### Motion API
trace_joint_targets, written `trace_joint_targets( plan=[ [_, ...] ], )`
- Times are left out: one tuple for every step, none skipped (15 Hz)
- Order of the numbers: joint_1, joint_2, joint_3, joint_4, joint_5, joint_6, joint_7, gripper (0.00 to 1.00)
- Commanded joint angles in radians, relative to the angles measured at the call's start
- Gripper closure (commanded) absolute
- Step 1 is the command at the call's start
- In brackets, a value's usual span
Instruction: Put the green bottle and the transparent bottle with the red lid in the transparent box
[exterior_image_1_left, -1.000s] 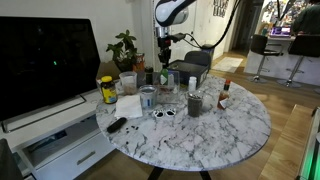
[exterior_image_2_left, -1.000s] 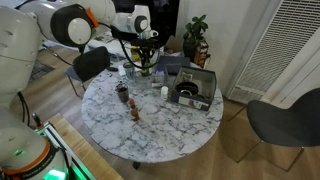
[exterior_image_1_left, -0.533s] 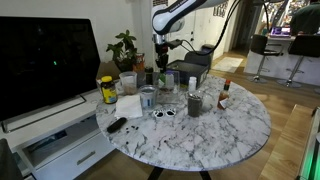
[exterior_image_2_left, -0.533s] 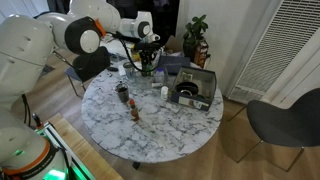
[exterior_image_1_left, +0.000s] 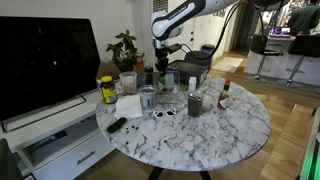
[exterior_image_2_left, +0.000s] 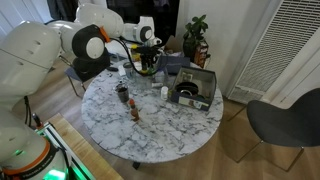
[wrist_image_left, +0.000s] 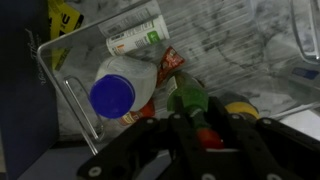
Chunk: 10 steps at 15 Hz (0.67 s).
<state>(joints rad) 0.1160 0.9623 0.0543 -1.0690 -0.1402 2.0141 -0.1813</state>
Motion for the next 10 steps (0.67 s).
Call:
trace_joint_targets(
  plan=[
    [0.003, 0.034, -0.007, 0.042, 0.01, 0.002, 0.028, 0.68],
    [0.003, 0.035, -0.008, 0.041, 0.01, 0.005, 0.029, 0.45],
    [0.001, 0.034, -0.006, 0.04, 0.013, 0.009, 0.03, 0.43],
    [-0.001, 0.029, -0.005, 0.035, 0.015, 0.011, 0.031, 0.42],
    [-0.009, 0.018, 0.002, 0.024, 0.021, 0.009, 0.019, 0.36],
    [-0.023, 0.004, 0.017, 0.014, 0.043, -0.012, 0.003, 0.27],
    [-0.041, -0.015, 0.033, -0.006, 0.067, -0.011, -0.014, 0.2],
    [-0.046, -0.031, 0.032, -0.021, 0.072, -0.015, -0.015, 0.12],
    [-0.056, -0.054, 0.032, -0.042, 0.082, -0.021, -0.023, 0.05],
    [-0.07, -0.083, 0.033, -0.07, 0.091, -0.029, -0.032, 0.0]
  ],
)
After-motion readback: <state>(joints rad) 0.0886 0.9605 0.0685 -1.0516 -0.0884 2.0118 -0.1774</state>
